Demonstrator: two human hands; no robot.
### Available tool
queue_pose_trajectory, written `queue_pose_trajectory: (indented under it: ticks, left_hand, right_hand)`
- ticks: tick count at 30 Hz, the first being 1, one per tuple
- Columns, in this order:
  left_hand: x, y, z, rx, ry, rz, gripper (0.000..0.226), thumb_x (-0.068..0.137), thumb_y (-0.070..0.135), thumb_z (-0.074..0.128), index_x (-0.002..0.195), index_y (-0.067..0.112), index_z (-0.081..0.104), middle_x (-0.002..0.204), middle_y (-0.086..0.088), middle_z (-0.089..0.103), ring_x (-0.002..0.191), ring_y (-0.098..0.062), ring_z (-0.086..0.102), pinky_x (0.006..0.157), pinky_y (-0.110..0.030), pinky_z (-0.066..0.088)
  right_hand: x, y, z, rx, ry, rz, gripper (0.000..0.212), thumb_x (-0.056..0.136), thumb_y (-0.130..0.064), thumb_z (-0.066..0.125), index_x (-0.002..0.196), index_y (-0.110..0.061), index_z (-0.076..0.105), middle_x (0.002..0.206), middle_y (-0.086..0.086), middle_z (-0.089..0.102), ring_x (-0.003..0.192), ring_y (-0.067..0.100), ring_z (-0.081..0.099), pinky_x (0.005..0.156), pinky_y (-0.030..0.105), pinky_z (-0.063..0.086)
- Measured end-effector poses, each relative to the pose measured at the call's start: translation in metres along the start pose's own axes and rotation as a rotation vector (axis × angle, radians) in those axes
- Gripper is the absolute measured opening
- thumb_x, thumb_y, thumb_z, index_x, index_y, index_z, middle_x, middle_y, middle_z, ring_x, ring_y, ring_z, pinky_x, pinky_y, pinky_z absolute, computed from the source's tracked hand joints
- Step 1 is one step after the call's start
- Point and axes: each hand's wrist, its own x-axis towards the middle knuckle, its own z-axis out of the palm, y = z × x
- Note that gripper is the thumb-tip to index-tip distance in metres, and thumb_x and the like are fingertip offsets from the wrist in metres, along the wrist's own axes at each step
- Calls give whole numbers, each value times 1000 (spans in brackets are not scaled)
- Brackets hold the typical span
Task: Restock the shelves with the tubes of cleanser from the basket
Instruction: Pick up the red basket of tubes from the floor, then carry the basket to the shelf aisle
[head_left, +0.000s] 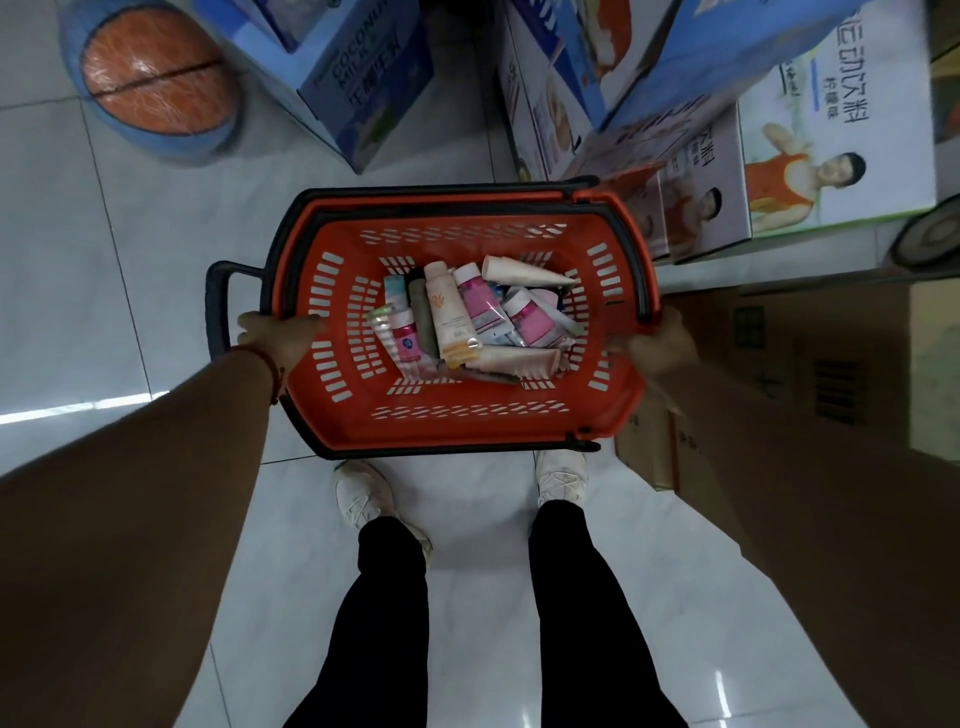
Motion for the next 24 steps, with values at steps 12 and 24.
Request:
queue_pose_trajectory:
  ticks: [12,24]
  left_hand:
    - [-54,-30,-123,-364,-23,-107,65,56,-2,54,120,4,64,107,-18,70,95,-38,68,84,-56,57]
    - [-190,-133,-500,-737,376,-102,65,73,0,44,138,-10,48,125,-29,62,105,-41,65,81,-41,51]
  right_hand:
    - [-73,-76,23,8,86,-45,56,76,-21,80,127,-13,59,110,3,67,98,27,66,97,47,54]
    - [-388,-312,178,-254,14,-477,69,52,-40,64,114,-10,69,107,12,73,102,32,69,92,42,56]
